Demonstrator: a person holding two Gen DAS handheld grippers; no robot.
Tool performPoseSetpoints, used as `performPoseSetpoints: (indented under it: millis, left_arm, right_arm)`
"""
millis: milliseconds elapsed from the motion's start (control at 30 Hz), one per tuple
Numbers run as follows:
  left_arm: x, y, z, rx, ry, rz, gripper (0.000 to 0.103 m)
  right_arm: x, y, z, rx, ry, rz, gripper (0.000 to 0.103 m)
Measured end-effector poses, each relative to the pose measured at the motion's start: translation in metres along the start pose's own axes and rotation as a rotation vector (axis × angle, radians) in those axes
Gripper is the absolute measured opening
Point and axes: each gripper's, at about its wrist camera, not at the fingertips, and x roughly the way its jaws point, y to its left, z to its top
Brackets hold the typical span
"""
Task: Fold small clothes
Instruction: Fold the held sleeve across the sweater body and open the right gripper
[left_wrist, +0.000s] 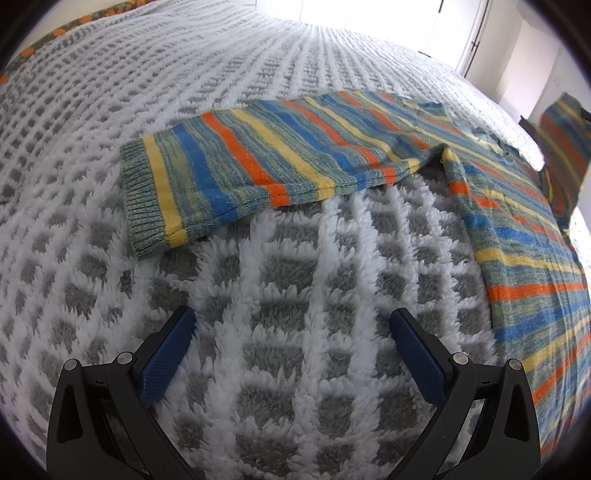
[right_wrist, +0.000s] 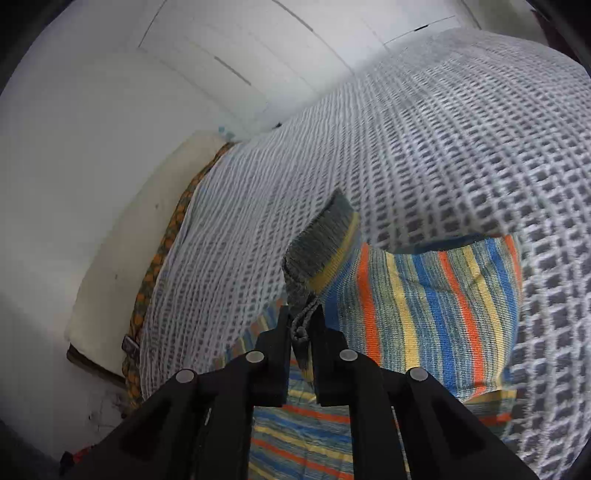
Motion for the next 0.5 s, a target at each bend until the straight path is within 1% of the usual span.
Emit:
performPoseSetpoints:
  millis: [33,67,133,167,200,233,267,300,367,400,433,467,500]
  left_arm:
    - [-0.001,0.002,-0.001,0.002,0.000,-0.014,0.103]
    - [-0.001,0.002,-0.001,0.003,0.000,-0.015,0.103]
    - [-0.003,0.004,-0.004,0.013,-0.015,-0.025,0.103]
    - [-0.003,0.004,-0.007,0.016,-0.025,-0.025,0.103]
    - [-0.002,0.002,-0.011,0.025,-0.058,-0.011,0.103]
    - [-0.004,0.001,-0.011,0.026,-0.060,-0.009,0.103]
    - [-0.003,-0.001,-0.013,0.035,-0.073,0.002,0.103]
    - [-0.001,-0.003,-0.013,0.044,-0.076,0.013,0.103]
    - [0.001,-0.004,-0.013,0.043,-0.075,0.011,0.103]
    - [0.001,-0.002,-0.012,0.037,-0.075,0.001,0.103]
    - [0.002,-0.001,-0.013,0.033,-0.075,-0.006,0.103]
    - [0.002,-0.001,-0.013,0.031,-0.075,-0.011,0.103]
    - [0.002,0.001,-0.012,0.028,-0.063,-0.027,0.103]
  right_arm:
    - [0.020,0.005,-0.005,0.001,0.046,-0.007,0.045]
    - [0.032,0.008,-0.010,0.000,0.068,-0.017,0.059]
    - [0.028,0.004,-0.010,-0.007,0.046,-0.027,0.059]
    - [0.019,-0.001,-0.008,-0.001,0.026,-0.049,0.059]
    - [0.011,-0.008,-0.005,0.007,0.013,-0.090,0.058]
    - [0.001,-0.019,0.001,0.014,0.014,-0.131,0.055]
    - [0.000,-0.028,0.003,0.022,0.025,-0.157,0.053]
    - [0.000,-0.038,0.006,0.035,0.050,-0.164,0.049]
    - [0.015,-0.062,0.000,0.072,0.125,-0.188,0.046]
    - [0.025,-0.077,-0.007,0.079,0.171,-0.240,0.044]
    - [0.037,-0.094,-0.016,0.070,0.224,-0.360,0.044]
    - [0.044,-0.116,-0.028,0.076,0.280,-0.515,0.043]
    - [0.043,-0.137,-0.038,0.111,0.308,-0.622,0.027]
